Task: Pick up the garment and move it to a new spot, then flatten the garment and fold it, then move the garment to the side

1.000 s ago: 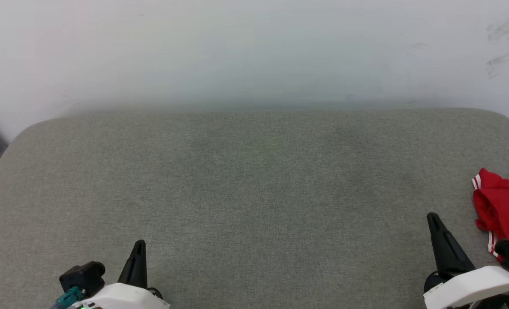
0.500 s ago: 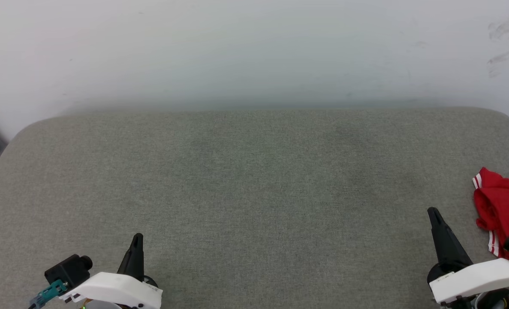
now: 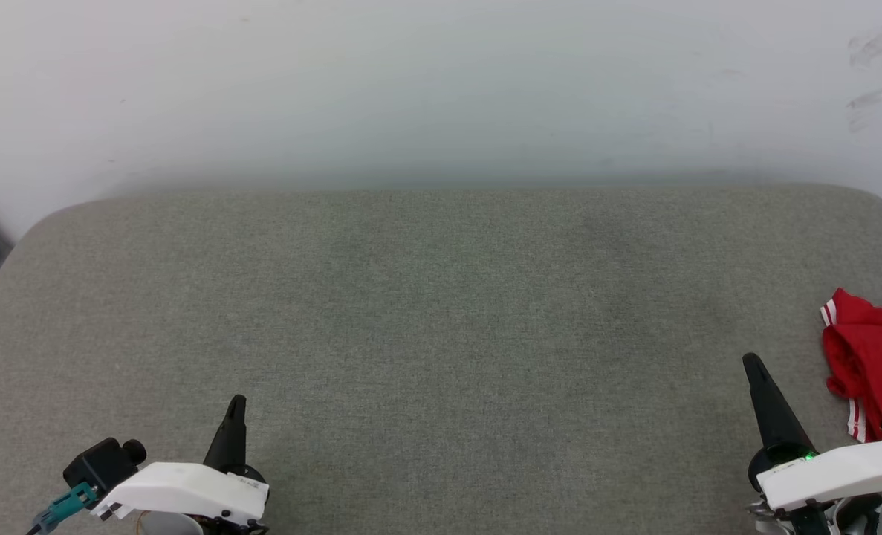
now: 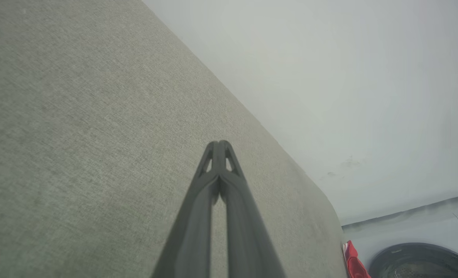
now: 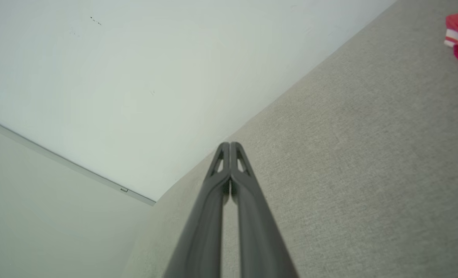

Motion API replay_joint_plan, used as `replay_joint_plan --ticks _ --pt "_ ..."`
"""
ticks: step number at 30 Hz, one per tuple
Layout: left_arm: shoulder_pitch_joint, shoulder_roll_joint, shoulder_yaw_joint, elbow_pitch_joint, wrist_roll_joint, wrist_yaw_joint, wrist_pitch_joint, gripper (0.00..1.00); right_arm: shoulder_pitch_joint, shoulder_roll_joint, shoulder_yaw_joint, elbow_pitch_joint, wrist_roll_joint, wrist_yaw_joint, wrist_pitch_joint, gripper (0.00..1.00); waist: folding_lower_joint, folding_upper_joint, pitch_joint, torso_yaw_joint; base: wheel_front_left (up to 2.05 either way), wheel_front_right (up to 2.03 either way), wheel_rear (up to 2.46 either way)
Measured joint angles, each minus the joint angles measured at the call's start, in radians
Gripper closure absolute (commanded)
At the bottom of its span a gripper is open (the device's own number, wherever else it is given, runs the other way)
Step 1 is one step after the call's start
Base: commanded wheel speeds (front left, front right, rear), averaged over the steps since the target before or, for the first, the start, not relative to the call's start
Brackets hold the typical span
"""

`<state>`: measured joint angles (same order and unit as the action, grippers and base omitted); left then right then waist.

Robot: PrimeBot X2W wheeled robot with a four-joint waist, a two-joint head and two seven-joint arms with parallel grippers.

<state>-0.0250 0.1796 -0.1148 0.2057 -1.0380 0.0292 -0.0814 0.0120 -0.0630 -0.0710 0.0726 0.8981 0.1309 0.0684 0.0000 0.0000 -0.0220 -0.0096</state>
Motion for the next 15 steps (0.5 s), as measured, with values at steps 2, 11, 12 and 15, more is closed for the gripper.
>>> replay_joint_plan --ticks 2,11,12,15 --pt "-0.001 -0.003 0.007 0.001 -0.021 -0.004 0.007 1.0 -0.007 0.0 -0.001 0.005 0.023 0.0 0.002 1.0 0.0 0.0 0.001 0.0 0.0 0.0 0.0" --pt "-0.008 -0.022 0.039 0.007 -0.107 -0.029 0.034 1.0 -0.019 0.001 -0.006 0.031 0.129 0.0 0.004 1.0 0.0 0.0001 0.003 0.001 0.0 0.0 0.0" --pt "-0.009 -0.025 0.042 0.008 -0.115 -0.031 0.036 1.0 -0.024 0.001 -0.007 0.034 0.14 0.0 0.005 1.0 0.0 0.0 0.004 0.001 0.0 0.0 0.0" --pt "-0.018 -0.029 0.053 0.009 -0.142 -0.038 0.045 1.0 -0.03 0.001 -0.009 0.041 0.174 0.0 0.01 1.0 0.0 0.0 0.005 0.002 0.0 0.0 0.0"
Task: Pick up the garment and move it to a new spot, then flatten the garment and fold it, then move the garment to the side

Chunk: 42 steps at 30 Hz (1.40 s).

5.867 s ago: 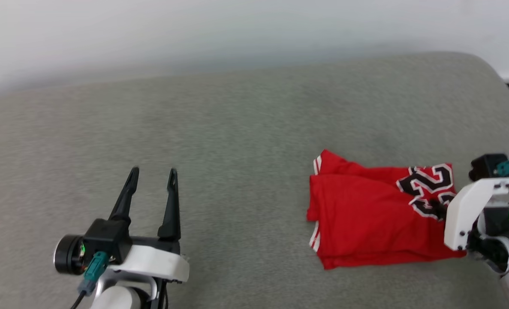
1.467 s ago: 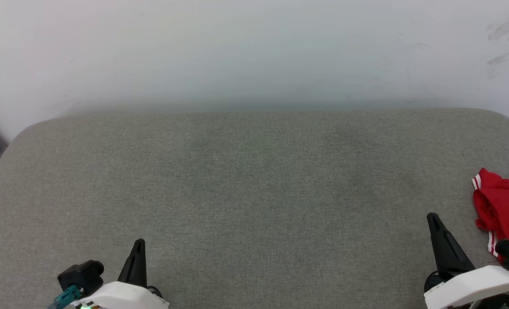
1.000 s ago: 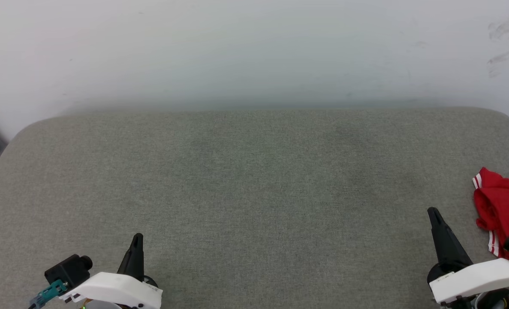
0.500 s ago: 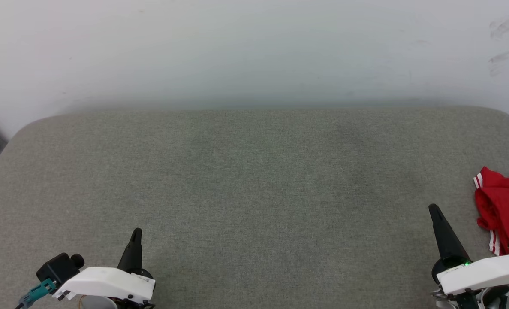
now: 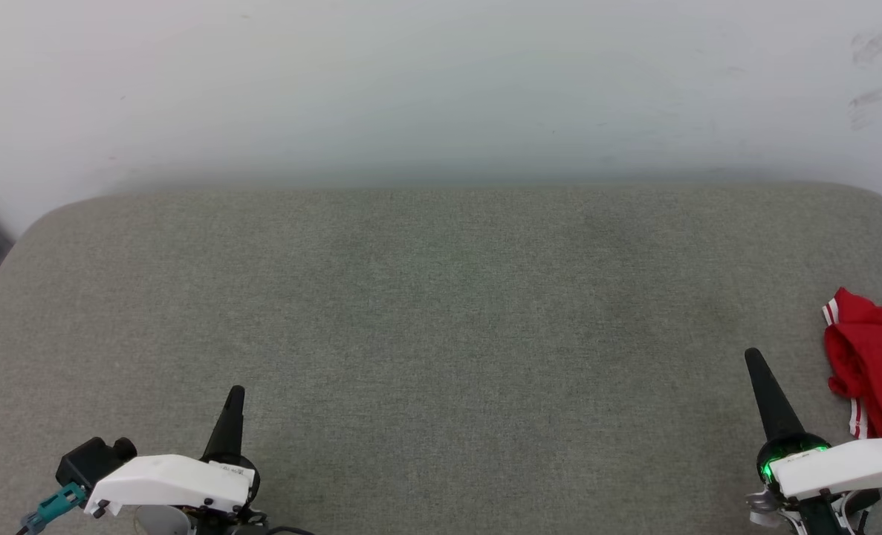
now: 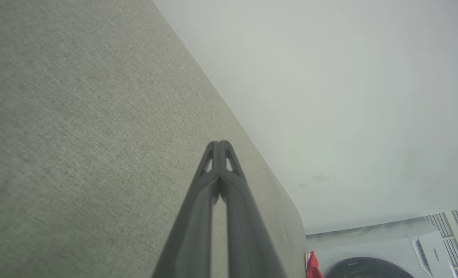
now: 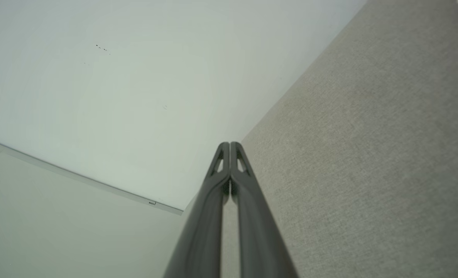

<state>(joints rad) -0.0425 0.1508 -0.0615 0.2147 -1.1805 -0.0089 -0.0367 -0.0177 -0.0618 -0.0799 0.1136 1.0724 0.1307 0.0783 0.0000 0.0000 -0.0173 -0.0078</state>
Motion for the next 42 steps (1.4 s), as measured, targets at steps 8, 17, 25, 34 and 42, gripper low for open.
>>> replay_joint_plan --ticks 8,17,25,34,42 --pt "-0.007 -0.013 0.025 0.004 -0.068 -0.018 0.021 1.0 -0.01 0.001 -0.004 0.021 0.082 0.0 0.003 1.0 0.0 0.0 0.002 0.001 0.0 0.0 0.0" --pt "-0.017 -0.03 0.05 0.009 -0.138 -0.038 0.044 1.0 -0.024 0.002 -0.008 0.042 0.168 0.0 0.01 1.0 0.0 0.0 0.005 0.002 0.0 0.0 0.0" --pt "-0.025 -0.04 0.072 0.013 -0.196 -0.053 0.062 1.0 -0.036 0.002 -0.012 0.059 0.241 0.0 0.012 1.0 0.0 0.0 0.008 0.003 0.0 0.0 0.0" --pt "-0.03 -0.055 0.097 0.018 -0.257 -0.07 0.083 1.0 -0.046 0.003 -0.017 0.078 0.316 0.0 0.019 1.0 0.0001 0.0 0.011 0.004 0.0 0.0 0.0" --pt "-0.042 -0.066 0.115 0.021 -0.306 -0.086 0.1 1.0 -0.058 0.004 -0.021 0.092 0.378 0.0 0.021 1.0 0.0 0.0 0.013 0.005 0.0 0.0 0.0"
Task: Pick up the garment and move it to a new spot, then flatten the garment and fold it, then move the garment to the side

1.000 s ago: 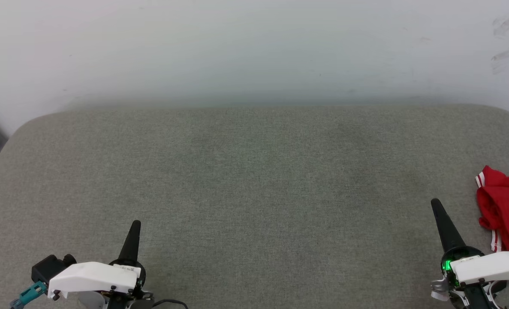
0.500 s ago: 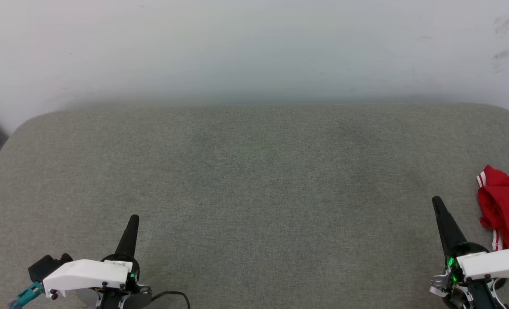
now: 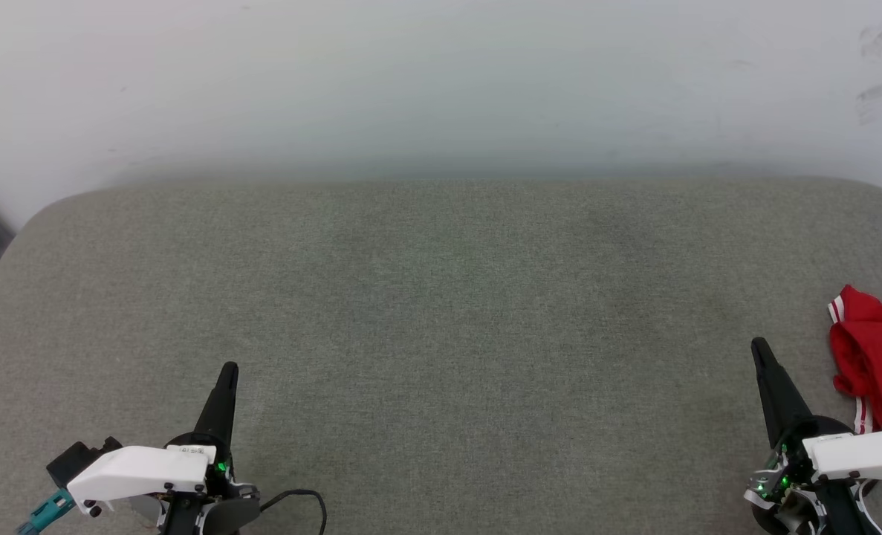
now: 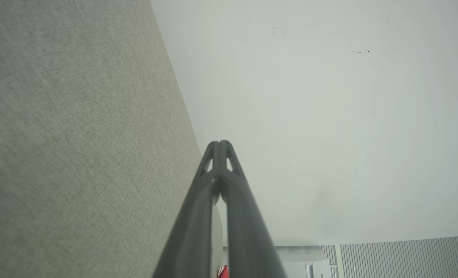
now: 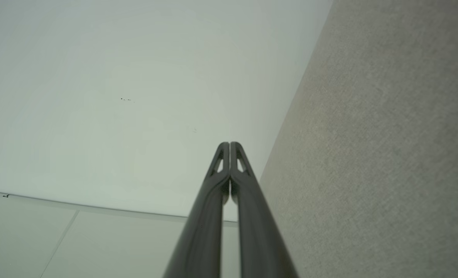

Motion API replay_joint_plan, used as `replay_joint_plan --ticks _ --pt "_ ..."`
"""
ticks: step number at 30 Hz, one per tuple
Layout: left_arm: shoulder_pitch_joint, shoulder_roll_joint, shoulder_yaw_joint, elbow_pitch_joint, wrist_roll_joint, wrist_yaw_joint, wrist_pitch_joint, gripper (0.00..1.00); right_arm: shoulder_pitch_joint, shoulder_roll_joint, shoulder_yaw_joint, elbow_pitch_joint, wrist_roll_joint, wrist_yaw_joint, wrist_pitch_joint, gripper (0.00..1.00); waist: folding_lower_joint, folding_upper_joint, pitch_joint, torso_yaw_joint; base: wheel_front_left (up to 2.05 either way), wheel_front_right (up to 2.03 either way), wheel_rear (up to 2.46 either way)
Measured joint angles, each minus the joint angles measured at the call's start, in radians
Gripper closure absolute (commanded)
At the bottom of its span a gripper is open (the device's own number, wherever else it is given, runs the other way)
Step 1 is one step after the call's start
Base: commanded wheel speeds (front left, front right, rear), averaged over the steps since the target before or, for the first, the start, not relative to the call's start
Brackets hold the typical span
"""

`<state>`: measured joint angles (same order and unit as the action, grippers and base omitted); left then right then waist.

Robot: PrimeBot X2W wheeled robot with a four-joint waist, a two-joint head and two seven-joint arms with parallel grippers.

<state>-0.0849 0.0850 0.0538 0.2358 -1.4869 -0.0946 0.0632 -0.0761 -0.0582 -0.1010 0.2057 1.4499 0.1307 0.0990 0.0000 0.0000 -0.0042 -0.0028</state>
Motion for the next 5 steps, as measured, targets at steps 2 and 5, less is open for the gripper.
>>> replay_joint_plan --ticks 2,5 --pt "-0.001 -0.002 0.006 0.001 -0.013 -0.002 0.004 1.0 -0.002 0.0 -0.001 0.004 0.015 0.0 0.001 1.0 0.0 0.0 0.001 0.0 0.0 0.0 0.0" --pt "-0.003 -0.004 0.013 0.002 -0.03 -0.008 0.01 1.0 -0.007 0.001 -0.002 0.009 0.036 0.0 0.003 1.0 0.0 0.0 0.002 0.001 0.0 0.0 0.0"
